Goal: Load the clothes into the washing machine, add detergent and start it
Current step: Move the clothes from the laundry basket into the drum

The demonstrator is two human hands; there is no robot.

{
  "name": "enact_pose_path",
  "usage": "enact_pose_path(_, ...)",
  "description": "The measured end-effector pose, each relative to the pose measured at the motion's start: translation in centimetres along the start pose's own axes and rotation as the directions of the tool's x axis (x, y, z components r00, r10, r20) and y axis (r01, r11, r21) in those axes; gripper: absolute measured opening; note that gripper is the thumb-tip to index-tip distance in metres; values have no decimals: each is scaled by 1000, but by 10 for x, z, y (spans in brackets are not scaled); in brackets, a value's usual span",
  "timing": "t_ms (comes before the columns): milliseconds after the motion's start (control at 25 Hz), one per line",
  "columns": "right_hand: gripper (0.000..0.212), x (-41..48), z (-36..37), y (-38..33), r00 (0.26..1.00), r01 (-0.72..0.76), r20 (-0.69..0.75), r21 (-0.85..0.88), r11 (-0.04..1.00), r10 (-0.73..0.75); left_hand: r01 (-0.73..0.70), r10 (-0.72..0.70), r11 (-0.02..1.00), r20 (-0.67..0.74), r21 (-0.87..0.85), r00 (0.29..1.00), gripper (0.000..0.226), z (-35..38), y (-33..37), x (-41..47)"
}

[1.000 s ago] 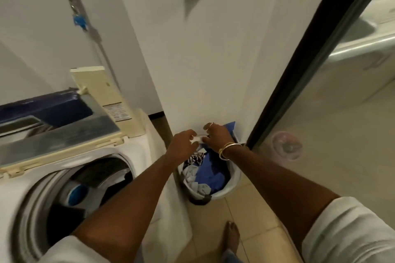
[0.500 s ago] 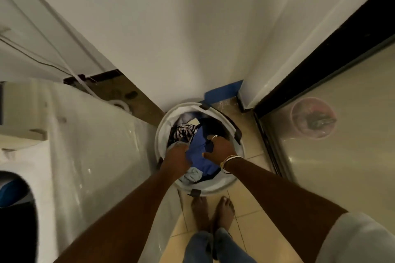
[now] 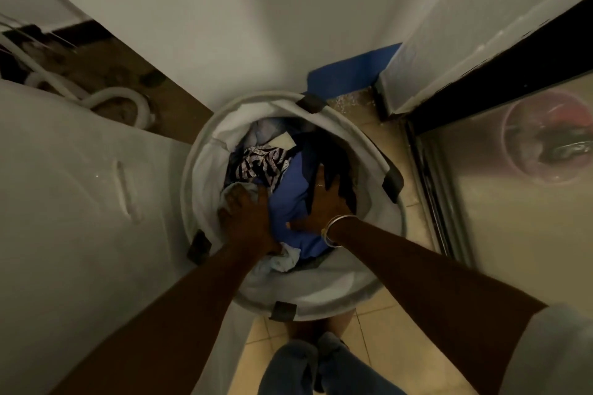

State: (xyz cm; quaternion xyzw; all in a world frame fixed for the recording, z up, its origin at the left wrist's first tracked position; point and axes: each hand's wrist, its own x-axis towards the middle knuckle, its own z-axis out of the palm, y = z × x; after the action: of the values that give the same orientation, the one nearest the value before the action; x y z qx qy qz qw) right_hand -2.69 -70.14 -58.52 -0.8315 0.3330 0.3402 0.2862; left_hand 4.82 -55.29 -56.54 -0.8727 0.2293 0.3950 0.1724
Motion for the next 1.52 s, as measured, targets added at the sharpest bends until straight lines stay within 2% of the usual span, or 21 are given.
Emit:
enact_pose_path(120,137,8,4,-2,1000,-1,17,-38,999,2,8,-9,994,-16,-105,1000,140,4,-3,13)
enact_pose_path(240,108,-1,-1,-9,1000,17,-20,-12,1000,-17,-3,-4,979,-32,-205,999,125,0,-9,12)
enact_pose_path(320,89,-13,-9,-15,999,24,-39,51,998,-22,-37,30,957,-30,-287,999,103,-6,-12,0)
enact_pose_path(400,81,-31,-24,-23,998,28,-52,96,995,-23,-77,68,933,-38,-353,997,82,-20,-18,-23)
enact_pose_path(480,74,-53,-43,-33,997,38,-70,134,990,-28,-144,127,891,-67,-432,990,70,-40,-26,-47)
enact_pose_path(680,56,-136,-109,-59,990,37,-144,215,976,-5,-272,239,831,-129,-485,962,65,-117,-51,-116)
enact_pose_path(800,38,-194,-154,-70,977,51,-214,275,960,9,-352,277,773,-219,-528,936,78,-160,-63,-162)
enact_pose_path(840,35,-211,-168,-73,973,61,-230,288,956,7,-359,288,779,-215,-515,933,77,-176,-64,-178)
enact_pose_path(960,34,-260,-208,-80,961,99,-275,274,957,-21,-399,334,796,-221,-455,916,60,-221,-69,-226)
enact_pose_path(1160,31,-326,-255,-98,935,131,-349,177,975,-62,-418,275,819,-371,-394,887,72,-269,-81,-292)
enact_pose_path(1280,36,-362,-277,-112,920,151,-388,205,967,-61,-455,302,794,-388,-404,871,66,-288,-89,-325)
enact_pose_path(1360,39,-387,-289,-121,895,195,-438,220,956,-82,-468,294,773,-412,-429,862,70,-301,-96,-350)
enact_pose_path(1520,38,-440,-310,-137,822,288,-559,234,929,-114,-515,259,777,-561,-363,786,67,-329,-112,-398)
